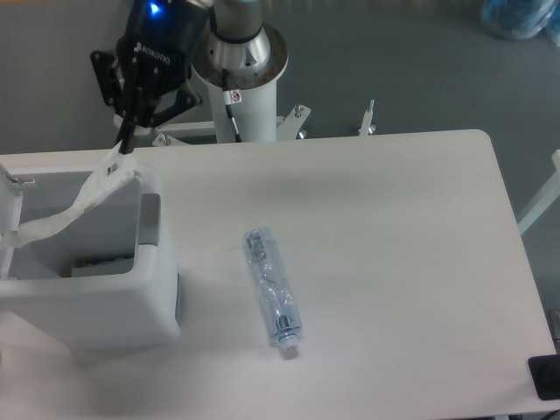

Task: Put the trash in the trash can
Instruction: 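Carry the held bag over the white trash bin, then lower the bag into the bin and open the gripper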

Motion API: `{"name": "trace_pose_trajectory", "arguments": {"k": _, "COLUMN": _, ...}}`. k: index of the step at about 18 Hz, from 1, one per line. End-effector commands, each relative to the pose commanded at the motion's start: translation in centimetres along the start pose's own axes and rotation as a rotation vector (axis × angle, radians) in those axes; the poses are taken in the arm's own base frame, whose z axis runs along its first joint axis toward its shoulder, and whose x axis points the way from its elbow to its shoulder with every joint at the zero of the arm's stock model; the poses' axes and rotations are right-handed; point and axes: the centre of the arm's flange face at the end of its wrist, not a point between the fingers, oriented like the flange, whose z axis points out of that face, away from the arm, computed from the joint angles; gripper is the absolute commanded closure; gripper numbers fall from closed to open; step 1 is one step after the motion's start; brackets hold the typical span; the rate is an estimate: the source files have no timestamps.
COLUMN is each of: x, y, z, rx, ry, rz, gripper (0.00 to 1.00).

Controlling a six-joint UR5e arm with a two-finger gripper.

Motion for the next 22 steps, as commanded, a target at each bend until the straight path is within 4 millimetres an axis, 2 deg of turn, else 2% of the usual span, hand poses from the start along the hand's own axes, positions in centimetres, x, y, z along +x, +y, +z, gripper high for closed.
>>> {"name": "trace_pose_trajectory", "arguments": {"k": 4, "x": -0.3, "y": 0.4, "z": 2.6, "rx": -0.023, "ry": 0.029, "rz": 0.004, "gripper": 1.0}}
{"name": "trace_pose_trajectory", "arguments": {"k": 7, "x": 0.3, "y": 0.5, "z": 4.4, "rx": -0.044, "ry": 0.053, "rz": 0.021, "gripper": 1.0}}
{"name": "trace_pose_trajectory", "arguments": {"k": 13, "x": 1.2, "y": 1.1, "z": 5.0, "rx": -0.068, "ry": 0.063, "rz": 0.086, "gripper": 1.0}}
{"name": "trace_pose_trajectory", "arguments": {"k": 17, "x": 2.4, "y": 3.5, "z": 7.0, "rx": -0.147, "ry": 0.056, "rz": 0.17, "gripper": 1.0}}
{"name": "trace_pose_trajectory", "arguments": {"k": 21, "x": 2.7, "y": 3.5, "z": 6.8, "rx": -0.144, "ry": 0.056, "rz": 0.166, "gripper": 1.0}}
{"name": "trace_pose_trajectory", "arguments": {"k": 22, "x": 2.7, "y": 3.4, "z": 6.8, "rx": -0.14, "ry": 0.06, "rz": 0.164, "gripper": 0.79}}
